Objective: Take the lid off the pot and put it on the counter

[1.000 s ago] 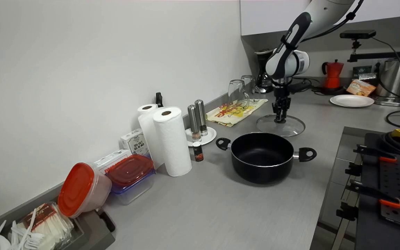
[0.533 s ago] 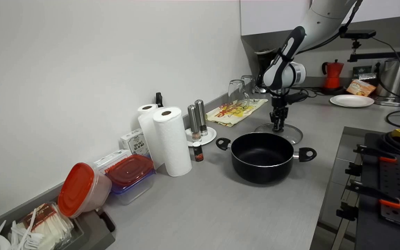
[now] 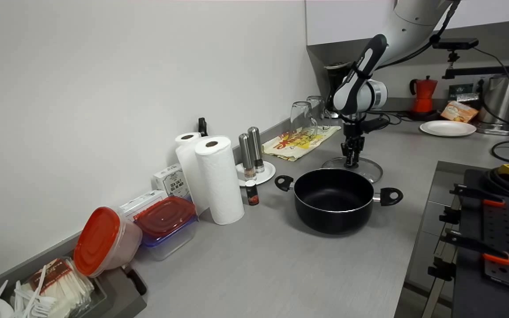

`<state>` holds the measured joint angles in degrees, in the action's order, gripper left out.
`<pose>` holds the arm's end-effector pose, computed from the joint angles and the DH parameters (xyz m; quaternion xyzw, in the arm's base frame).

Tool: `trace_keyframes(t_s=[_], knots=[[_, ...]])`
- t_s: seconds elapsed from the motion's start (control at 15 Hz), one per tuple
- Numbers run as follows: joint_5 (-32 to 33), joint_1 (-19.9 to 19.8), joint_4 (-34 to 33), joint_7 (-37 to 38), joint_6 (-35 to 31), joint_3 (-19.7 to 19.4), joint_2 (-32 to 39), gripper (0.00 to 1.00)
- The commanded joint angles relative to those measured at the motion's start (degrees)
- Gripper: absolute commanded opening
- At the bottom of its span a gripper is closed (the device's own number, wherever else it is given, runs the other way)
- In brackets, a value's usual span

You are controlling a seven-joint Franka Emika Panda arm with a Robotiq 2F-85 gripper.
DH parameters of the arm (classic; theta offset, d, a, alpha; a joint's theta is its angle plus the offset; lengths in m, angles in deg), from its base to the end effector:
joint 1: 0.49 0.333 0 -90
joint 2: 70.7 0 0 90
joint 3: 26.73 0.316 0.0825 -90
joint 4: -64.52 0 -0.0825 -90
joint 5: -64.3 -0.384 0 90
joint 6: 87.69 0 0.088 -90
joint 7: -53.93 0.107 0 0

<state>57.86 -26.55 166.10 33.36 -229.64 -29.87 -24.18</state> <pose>0.5550 -0.3091 0.0930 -0.9921 0.1135 0.0425 0.0329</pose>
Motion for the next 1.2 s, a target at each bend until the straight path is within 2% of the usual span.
trace_keyframes(t_s=[0.0,0.2,0.27,0.33,0.4,0.47,0.67,1.13], knots=[[0.0,0.0,-0.2,0.0,0.1,0.0,0.1,0.49],[0.0,0.0,-0.3,0.0,0.1,0.0,0.1,0.49],[0.0,0.0,-0.3,0.0,0.1,0.0,0.1,0.74],[0.0,0.0,0.5,-0.3,0.2,0.1,-0.5,0.76],[0.0,-0.1,1.5,-0.8,0.2,0.3,-1.4,0.82],[0.0,0.0,-0.1,-0.1,0.2,0.0,0.1,0.63],[0.0,0.0,0.0,-0.1,0.2,0.0,0.0,0.82],[0.0,0.0,0.0,-0.1,0.2,0.0,0.0,0.82]])
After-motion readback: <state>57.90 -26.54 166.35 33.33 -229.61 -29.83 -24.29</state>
